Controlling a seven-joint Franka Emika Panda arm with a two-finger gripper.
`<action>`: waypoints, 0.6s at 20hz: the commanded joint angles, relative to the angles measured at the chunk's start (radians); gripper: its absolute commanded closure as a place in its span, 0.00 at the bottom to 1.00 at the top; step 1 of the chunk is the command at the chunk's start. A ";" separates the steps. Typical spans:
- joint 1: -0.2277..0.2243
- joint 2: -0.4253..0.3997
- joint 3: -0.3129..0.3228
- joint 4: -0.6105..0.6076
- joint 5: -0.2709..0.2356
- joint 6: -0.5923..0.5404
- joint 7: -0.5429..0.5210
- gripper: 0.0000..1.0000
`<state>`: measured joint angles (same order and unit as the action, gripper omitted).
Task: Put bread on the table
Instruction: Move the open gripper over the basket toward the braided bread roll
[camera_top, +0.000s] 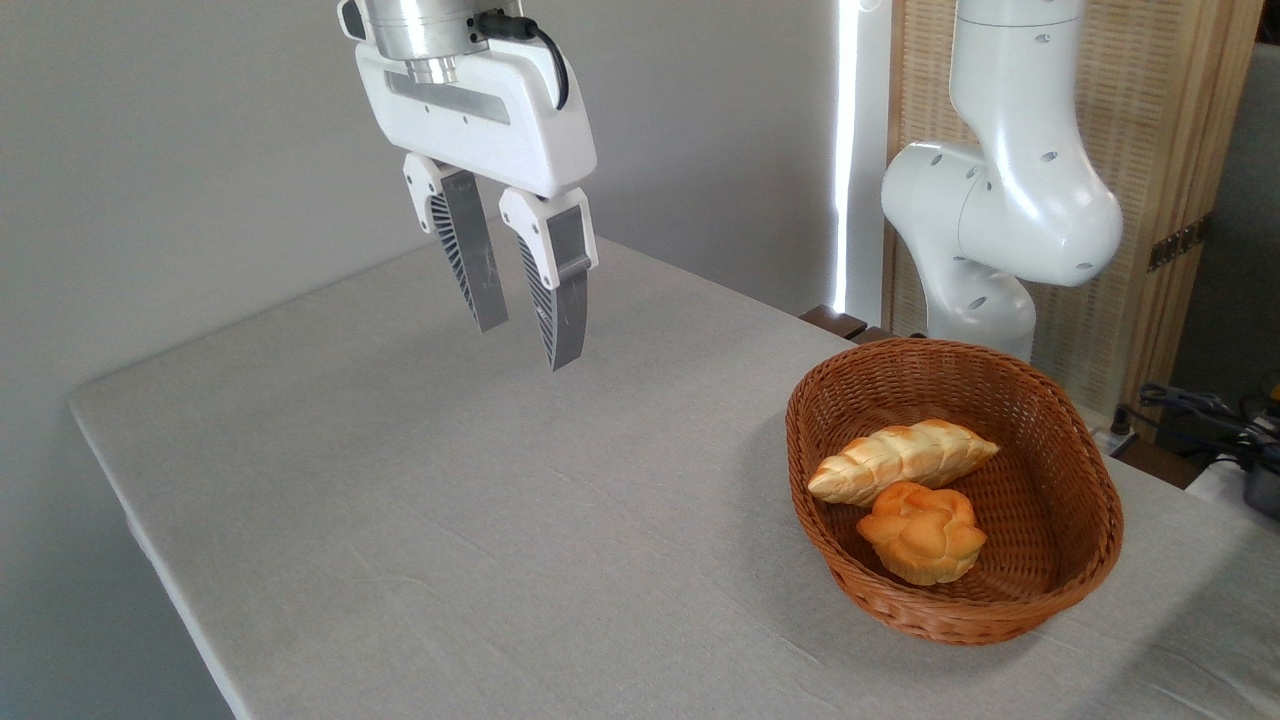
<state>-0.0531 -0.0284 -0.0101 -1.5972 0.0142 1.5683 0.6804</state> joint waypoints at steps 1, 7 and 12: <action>0.004 -0.036 0.005 -0.044 -0.002 0.021 -0.010 0.00; 0.004 -0.059 0.009 -0.069 -0.002 0.018 0.010 0.00; 0.004 -0.232 0.047 -0.283 0.000 0.012 0.146 0.00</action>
<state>-0.0528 -0.1111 0.0091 -1.7063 0.0142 1.5677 0.7393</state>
